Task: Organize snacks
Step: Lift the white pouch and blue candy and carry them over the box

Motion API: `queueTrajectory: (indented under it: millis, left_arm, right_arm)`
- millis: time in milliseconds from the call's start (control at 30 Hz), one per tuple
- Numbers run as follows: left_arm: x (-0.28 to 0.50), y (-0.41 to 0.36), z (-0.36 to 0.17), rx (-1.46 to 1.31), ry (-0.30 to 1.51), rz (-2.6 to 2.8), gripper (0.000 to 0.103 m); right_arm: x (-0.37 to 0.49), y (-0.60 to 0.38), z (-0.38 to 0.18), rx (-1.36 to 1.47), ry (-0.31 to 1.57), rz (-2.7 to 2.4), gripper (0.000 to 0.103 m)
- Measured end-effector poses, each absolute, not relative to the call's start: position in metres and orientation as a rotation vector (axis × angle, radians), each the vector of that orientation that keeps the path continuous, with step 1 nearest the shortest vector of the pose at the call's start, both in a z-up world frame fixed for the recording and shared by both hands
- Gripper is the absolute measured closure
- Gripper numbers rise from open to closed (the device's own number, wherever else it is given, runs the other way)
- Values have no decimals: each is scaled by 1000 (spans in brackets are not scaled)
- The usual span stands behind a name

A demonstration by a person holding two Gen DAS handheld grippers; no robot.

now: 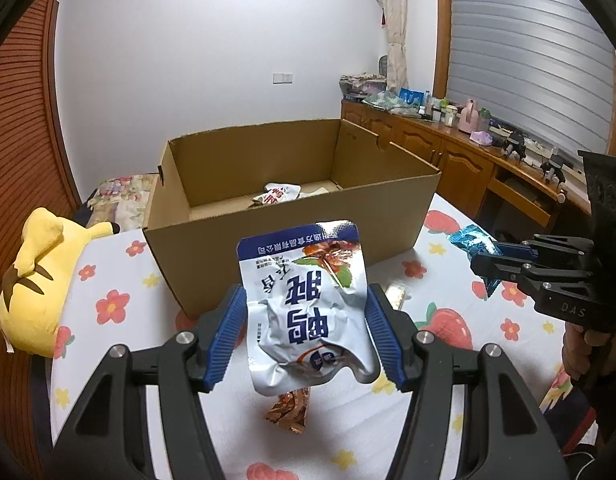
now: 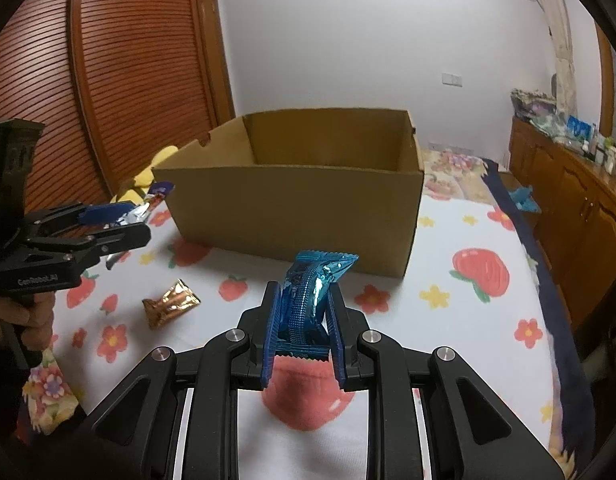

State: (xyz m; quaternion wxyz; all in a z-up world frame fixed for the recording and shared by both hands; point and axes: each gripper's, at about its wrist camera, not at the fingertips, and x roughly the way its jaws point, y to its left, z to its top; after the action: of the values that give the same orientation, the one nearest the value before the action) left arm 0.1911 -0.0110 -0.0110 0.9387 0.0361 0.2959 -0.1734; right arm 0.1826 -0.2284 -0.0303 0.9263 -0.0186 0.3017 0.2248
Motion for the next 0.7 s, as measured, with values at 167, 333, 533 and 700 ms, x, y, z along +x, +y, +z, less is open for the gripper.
queueTrajectory:
  millis: [167,333,533,700]
  left_arm:
    - [191,-11,-6,74,589,-358,42]
    - [196,-12,5,73,566,-363,42]
    - [217,-13,24,69,530,-364,42]
    - [240,-13,32,75,520,-355,42]
  right_arm:
    - [181,-224,-23,-44,599,470,82]
    - [182,-218,-12,-52,575,484,82]
    - [192,-210,5,-69,539,501,82]
    - [208,-205,16,-82,519,508,82]
